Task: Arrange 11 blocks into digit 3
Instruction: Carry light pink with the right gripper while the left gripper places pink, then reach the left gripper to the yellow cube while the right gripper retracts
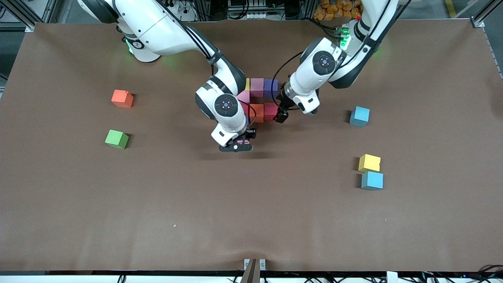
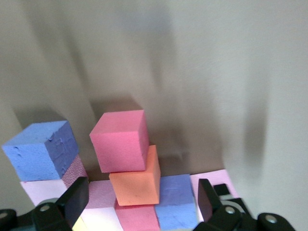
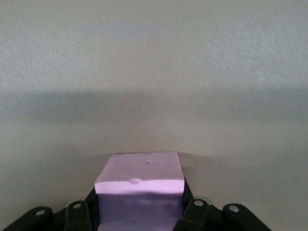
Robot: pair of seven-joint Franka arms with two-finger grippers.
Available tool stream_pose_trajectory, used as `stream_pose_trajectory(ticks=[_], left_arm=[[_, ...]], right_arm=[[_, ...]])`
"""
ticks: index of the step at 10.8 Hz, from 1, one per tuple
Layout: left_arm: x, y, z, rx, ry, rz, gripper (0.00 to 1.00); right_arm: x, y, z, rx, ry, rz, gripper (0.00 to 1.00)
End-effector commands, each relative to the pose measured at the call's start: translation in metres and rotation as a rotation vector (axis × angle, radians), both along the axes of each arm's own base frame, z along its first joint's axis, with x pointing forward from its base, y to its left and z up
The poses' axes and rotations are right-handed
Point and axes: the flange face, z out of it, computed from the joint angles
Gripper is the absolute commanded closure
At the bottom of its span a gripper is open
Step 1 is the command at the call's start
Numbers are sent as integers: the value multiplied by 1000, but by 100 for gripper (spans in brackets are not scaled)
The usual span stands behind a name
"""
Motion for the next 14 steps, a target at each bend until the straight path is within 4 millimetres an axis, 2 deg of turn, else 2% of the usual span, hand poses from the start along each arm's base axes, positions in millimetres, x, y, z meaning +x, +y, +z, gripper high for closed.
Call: stream_pose_trajectory(ticks=[1, 2, 4, 5, 6, 7, 9, 11, 14], left_arm=[[32, 16, 29, -7, -4, -82, 0], [42, 22, 37, -13, -17, -118, 0], [70, 52, 46, -21, -45, -194, 0], [82, 69, 49, -25, -60, -230, 0], [97, 89, 53, -18, -74, -272, 0], [109, 104, 60, -9, -84, -317, 0], [127, 133, 65, 11, -111, -398, 0], [142, 156, 67, 18, -143, -461, 0], [163, 168, 70, 99, -155, -556, 0]], right_arm=[[-10, -2, 7, -4, -6, -19, 50], [-9, -1, 6, 1, -12, -20, 50], [-6, -3, 4, 11, -24, -23, 50], [-4, -5, 5, 11, -25, -26, 33], [-1, -7, 8, 13, -28, -35, 0], [8, -16, 14, 8, -41, -44, 0], [20, -22, 55, 33, -83, -59, 0], [24, -35, 115, 24, -96, -69, 0], [37, -78, 180, 14, -115, 5, 0]])
